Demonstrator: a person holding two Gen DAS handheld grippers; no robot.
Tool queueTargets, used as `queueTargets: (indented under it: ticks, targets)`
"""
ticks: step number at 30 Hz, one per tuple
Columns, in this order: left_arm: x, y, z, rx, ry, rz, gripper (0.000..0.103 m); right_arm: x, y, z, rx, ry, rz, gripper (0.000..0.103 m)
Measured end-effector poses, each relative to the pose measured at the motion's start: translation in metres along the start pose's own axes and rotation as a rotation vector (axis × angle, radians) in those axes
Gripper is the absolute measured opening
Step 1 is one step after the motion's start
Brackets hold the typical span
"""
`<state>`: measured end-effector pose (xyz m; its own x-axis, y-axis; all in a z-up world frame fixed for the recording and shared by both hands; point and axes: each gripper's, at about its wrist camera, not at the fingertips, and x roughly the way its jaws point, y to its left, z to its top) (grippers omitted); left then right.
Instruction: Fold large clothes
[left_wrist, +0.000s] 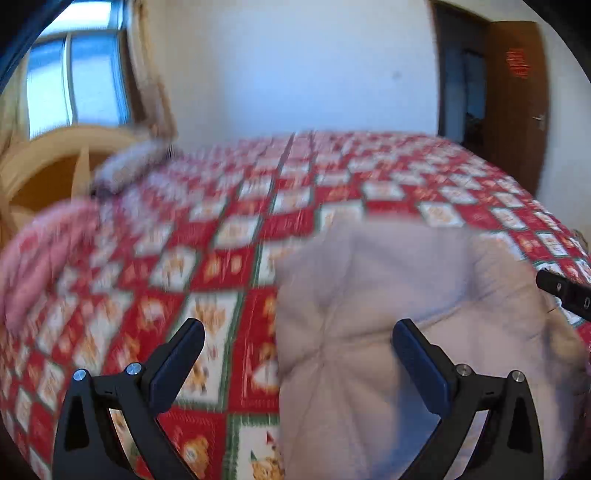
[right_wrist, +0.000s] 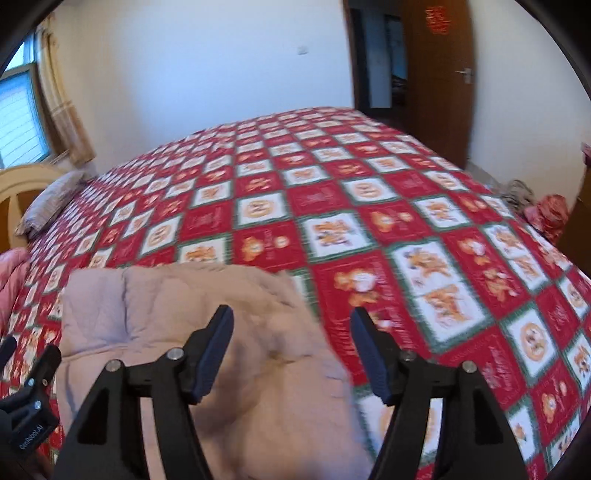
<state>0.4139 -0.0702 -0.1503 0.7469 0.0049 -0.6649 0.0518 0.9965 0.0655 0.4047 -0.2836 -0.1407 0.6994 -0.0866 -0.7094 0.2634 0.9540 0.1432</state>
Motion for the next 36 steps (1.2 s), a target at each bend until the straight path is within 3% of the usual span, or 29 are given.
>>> queueTargets:
  ticks: [2,4,6,11,17,21,30,33,36]
  targets:
    - [0.009,0.009,-0.012,-0.075,0.013,-0.081,0.102,0.026,0.004,-0.008,-0.016,0.084,0.005,0.068]
    - [0.015,0.017,-0.021,-0.128,0.024,-0.14,0.102,0.036,-0.006,-0.016,0.009,0.099,-0.001,0.069]
    - [0.025,0.016,-0.027,-0.147,0.055,-0.17,0.102,0.039,-0.019,-0.022,0.043,0.103,0.012,0.081]
    - [0.034,-0.018,-0.025,-0.046,0.056,-0.07,0.102,0.053,-0.036,-0.031,0.063,0.14,0.054,0.083]
    - [0.041,-0.012,-0.03,-0.077,0.082,-0.116,0.102,0.063,-0.051,-0.038,0.132,0.178,0.163,0.084]
    - [0.024,-0.008,-0.044,-0.083,0.053,-0.094,0.102,0.053,-0.046,-0.046,0.102,0.135,0.179,0.076]
    - [0.052,0.007,-0.047,-0.227,0.165,-0.304,0.102,0.06,-0.053,-0.049,0.131,0.158,0.27,0.075]
    - [0.049,0.001,-0.047,-0.202,0.154,-0.313,0.103,0.056,-0.051,-0.052,0.125,0.134,0.292,0.064]
    - [0.048,-0.005,-0.046,-0.185,0.15,-0.317,0.103,0.057,-0.051,-0.053,0.134,0.132,0.314,0.062]
